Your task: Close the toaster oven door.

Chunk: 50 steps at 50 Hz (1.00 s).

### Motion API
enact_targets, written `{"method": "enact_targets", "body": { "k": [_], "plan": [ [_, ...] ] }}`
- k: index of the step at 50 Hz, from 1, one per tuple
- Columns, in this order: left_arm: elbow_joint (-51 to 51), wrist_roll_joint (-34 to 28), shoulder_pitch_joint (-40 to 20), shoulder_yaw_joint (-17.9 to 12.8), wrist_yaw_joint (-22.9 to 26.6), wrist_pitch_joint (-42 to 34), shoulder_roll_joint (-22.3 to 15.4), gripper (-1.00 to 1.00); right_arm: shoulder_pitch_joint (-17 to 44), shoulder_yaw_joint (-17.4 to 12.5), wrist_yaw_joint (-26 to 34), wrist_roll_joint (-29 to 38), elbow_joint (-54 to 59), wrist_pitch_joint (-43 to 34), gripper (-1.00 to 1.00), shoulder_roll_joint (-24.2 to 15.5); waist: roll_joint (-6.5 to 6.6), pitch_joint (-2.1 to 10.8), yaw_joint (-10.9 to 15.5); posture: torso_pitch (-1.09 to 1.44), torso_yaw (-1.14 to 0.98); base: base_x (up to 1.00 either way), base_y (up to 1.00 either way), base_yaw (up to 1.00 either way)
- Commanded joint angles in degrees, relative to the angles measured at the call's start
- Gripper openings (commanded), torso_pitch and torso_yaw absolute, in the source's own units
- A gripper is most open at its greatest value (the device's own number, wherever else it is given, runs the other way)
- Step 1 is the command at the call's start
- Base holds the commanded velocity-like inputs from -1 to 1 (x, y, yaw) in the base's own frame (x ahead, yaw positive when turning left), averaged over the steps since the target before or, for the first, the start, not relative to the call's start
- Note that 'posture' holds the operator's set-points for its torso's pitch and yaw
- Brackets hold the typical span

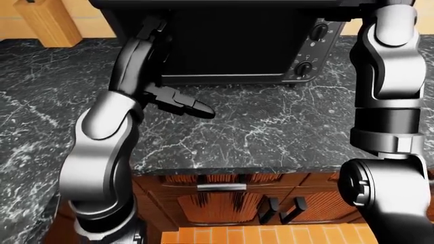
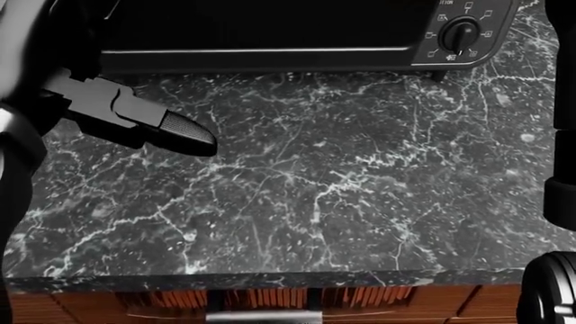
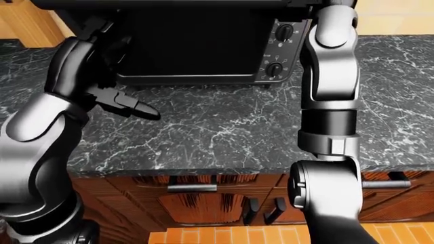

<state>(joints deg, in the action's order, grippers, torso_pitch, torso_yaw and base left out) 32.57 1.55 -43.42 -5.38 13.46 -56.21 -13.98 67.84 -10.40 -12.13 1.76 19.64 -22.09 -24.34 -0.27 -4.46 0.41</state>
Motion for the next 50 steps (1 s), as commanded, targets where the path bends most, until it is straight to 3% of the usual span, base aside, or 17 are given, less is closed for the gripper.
{"method": "enact_targets", "body": {
  "k": [1, 31, 50],
  "plan": [
    [0.8, -1.2, -2.9, -1.2, -1.6, 3.4, -0.6, 1.0, 2.9, 0.5, 0.9, -0.8, -3.3, 3.1, 1.0, -0.4, -0.31, 2.24, 0.0, 0.0, 0.0, 0.0, 0.0, 0.0],
    [-6.5, -1.9, -8.0, -1.3, -1.0, 5.0, -2.1, 1.0, 1.5, 0.5, 0.4, 1.4, -2.9, 3.0, 1.0, -0.5, -0.32, 2.23, 0.0, 0.0, 0.0, 0.0, 0.0, 0.0],
    [-16.4, -3.5, -10.5, -0.9, -0.3, 11.0, -2.3, 1.0, -0.1, 0.4, -0.3, 2.0, -3.1, 3.7, 1.0, -0.1, -0.43, 2.25, -0.1, 0.0, 0.0, 0.0, 0.0, 0.0]
  ]
}}
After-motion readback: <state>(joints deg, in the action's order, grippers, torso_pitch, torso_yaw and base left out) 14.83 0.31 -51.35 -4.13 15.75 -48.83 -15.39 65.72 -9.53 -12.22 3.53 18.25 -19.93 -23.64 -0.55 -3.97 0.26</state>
